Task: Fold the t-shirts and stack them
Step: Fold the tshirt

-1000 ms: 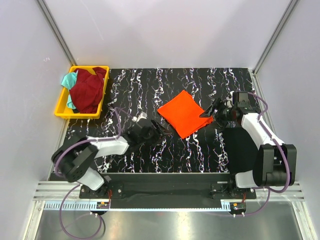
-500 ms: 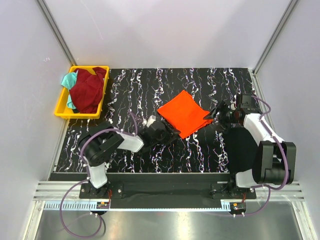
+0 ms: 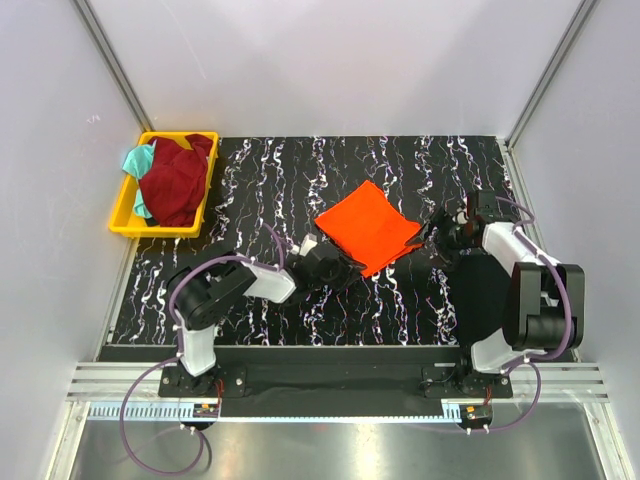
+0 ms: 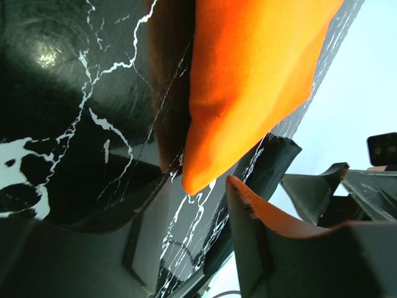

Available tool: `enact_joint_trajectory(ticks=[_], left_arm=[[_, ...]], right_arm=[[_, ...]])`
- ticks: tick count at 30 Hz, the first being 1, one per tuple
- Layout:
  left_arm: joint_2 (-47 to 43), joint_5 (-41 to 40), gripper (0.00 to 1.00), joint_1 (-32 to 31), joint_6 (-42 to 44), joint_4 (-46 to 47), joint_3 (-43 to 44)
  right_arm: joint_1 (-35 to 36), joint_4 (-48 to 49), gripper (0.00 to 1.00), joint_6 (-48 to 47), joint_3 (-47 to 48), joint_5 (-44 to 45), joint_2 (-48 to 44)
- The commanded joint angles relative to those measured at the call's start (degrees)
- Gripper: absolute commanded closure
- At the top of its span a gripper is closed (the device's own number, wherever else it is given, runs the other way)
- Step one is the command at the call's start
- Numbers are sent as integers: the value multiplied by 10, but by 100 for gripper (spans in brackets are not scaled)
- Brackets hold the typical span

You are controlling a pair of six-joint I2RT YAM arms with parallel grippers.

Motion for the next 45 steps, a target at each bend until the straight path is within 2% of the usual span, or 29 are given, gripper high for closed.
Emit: enact_joint_trajectory(ticks=[1,6,14,22,27,37,45], left_arm=[[32,-1,56,-4,-3,-19,15],[40,4,68,-3,-12,19,12],[28,33,100,4,-11,44,22],[-10,57,100,19,-30,72,30],[-22,65,100,20,-59,99,35],[-64,63,100,27,-83,113,25],[-93,68,100,30,-78,103,10]], right_arm=[[-2,11,14,-12,10,-4,23],[-2,48,13,-2,-6,-25,37],[-2,105,12,28,-11,-63,87],[-2,182,9,57,-33,-99,113],[-2,243,8,115,-56,-110,126],[-2,293,10,196,-92,-72,122],[-1,368,15,245,-92,-42,135]])
